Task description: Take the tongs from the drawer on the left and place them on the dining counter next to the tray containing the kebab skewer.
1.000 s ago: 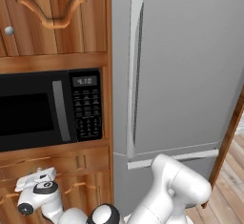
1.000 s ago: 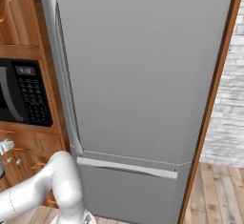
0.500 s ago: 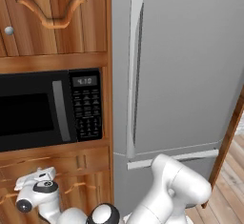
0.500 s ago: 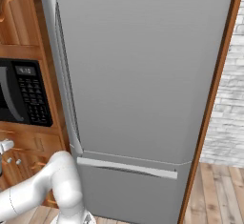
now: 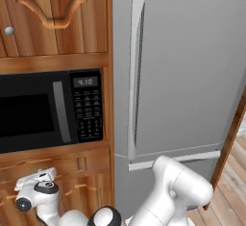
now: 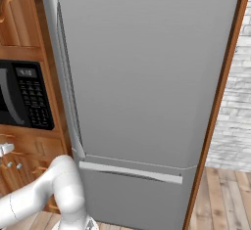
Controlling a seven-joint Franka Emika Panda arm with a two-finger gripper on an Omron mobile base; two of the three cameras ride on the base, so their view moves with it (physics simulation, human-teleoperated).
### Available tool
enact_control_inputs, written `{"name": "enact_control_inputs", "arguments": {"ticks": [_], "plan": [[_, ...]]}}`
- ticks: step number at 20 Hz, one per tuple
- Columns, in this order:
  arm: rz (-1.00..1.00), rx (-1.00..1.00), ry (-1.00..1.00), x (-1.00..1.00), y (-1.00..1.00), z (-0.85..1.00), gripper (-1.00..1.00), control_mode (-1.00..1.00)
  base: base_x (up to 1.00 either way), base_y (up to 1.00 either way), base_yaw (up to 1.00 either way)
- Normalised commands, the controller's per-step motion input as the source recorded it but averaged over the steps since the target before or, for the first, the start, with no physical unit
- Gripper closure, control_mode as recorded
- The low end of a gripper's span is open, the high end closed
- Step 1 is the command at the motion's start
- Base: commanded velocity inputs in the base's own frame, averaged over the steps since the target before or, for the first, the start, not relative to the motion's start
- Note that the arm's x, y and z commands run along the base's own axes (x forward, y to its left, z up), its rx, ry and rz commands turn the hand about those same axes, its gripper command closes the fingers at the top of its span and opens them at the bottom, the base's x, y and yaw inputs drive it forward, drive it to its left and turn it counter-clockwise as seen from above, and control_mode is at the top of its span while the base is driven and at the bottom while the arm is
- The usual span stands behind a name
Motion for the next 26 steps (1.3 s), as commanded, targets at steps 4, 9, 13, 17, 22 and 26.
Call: {"name": "enact_control_inputs", "arguments": {"ticks": [4, 9, 13, 17, 22, 26], "plan": [[0.00, 0.00, 0.00, -0.81, -0.13, -0.17, 1.00, -1.00, 0.00, 0.00, 0.00], [0.00, 0.00, 0.00, -1.00, -0.36, -0.27, 1.00, -1.00, 0.00, 0.00, 0.00], [0.00, 0.00, 0.00, -1.00, -0.55, -0.33, 1.00, -1.00, 0.00, 0.00, 0.00], [0.00, 0.00, 0.00, -1.00, -0.61, -0.37, 1.00, -1.00, 0.00, 0.00, 0.00], [0.00, 0.00, 0.00, -1.00, -0.66, -0.41, 1.00, -1.00, 0.00, 0.00, 0.00], [0.00, 0.00, 0.00, -1.00, -0.69, -0.40, 1.00, -1.00, 0.00, 0.00, 0.00]]}}
